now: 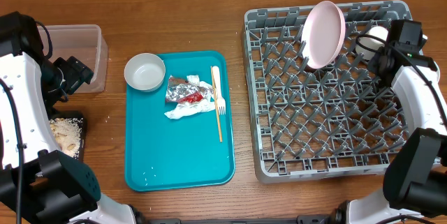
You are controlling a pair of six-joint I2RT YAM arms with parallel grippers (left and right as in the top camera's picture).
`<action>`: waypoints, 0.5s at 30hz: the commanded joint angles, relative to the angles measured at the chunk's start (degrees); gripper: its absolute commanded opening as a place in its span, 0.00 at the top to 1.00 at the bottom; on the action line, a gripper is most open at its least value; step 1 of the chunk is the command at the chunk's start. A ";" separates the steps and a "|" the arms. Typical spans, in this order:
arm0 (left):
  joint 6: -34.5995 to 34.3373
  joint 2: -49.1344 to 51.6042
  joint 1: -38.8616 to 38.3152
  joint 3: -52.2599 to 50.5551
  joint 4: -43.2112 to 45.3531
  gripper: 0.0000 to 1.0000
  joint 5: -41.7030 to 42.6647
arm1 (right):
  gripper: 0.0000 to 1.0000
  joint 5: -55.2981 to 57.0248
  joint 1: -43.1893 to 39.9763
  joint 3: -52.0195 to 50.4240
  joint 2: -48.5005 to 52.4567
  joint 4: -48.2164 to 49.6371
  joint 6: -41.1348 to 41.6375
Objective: Sort waste into correct bins and load items into the dishwasher rack
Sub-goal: 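Lower the white bowl into the rack's right side and release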
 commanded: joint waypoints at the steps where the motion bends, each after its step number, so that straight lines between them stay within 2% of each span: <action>1: -1.18 -1.20 0.00 1.09 0.20 0.00 -0.79 | 0.96 -6.05 -0.13 3.02 -1.81 -1.73 -0.22; 8: -1.18 -1.20 0.00 1.09 0.22 0.00 -0.79 | 0.96 -17.16 -0.13 8.63 -7.54 -7.02 -0.22; 15: -1.16 -1.20 0.00 1.09 0.20 0.00 -0.79 | 0.96 -28.96 -0.13 9.38 -14.49 -9.27 0.04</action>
